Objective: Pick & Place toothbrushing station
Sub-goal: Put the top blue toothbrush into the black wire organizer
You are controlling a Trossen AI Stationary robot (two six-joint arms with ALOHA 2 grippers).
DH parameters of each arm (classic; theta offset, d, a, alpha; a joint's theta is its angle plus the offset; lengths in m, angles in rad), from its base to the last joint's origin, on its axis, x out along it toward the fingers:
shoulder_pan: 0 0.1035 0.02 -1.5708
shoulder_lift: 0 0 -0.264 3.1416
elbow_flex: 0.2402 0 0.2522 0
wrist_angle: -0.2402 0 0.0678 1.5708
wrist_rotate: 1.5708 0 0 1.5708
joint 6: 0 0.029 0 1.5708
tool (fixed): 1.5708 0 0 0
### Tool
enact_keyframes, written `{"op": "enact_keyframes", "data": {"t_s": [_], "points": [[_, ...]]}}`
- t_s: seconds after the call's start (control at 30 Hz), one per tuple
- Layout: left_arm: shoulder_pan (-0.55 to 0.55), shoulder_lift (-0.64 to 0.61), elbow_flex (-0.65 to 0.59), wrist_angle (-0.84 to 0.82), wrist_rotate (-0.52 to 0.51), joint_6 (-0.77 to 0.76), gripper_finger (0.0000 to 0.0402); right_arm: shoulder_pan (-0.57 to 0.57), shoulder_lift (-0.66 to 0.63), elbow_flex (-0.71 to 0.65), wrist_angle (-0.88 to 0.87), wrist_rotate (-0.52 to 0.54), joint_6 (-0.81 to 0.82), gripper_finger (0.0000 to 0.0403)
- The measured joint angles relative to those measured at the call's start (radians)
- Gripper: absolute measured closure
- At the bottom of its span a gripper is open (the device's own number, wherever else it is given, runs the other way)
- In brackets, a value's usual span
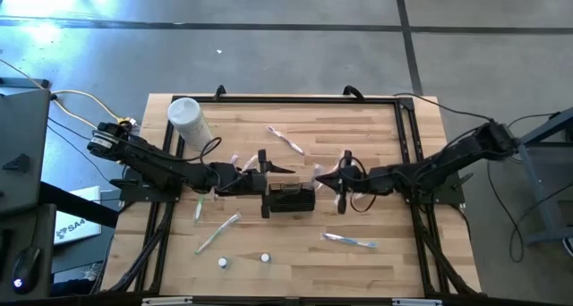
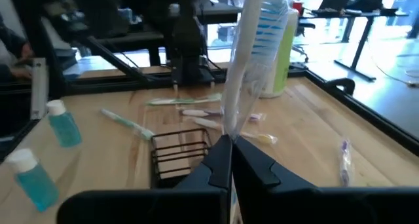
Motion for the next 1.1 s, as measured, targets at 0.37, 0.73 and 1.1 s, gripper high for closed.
{"op": "enact_keyframes", "data": {"t_s": [0.37,0.73,1.1], "points": [[0.0,0.0,0.0,0.0,0.0,0.0,0.0163,-0.058,0.119,0.0,0.063,-0.077,0.047,0.0401],[0.0,0.0,0.0,-0.001,0.001,-0.004,0.0163,-0.057,0.247,0.0,0.158,-0.077,0.07,0.0401],[0.0,0.0,0.0,-0.011,0.001,-0.004,0.0163,-0.076,0.313,0.0,0.21,-0.115,0.1,0.0401]]}}
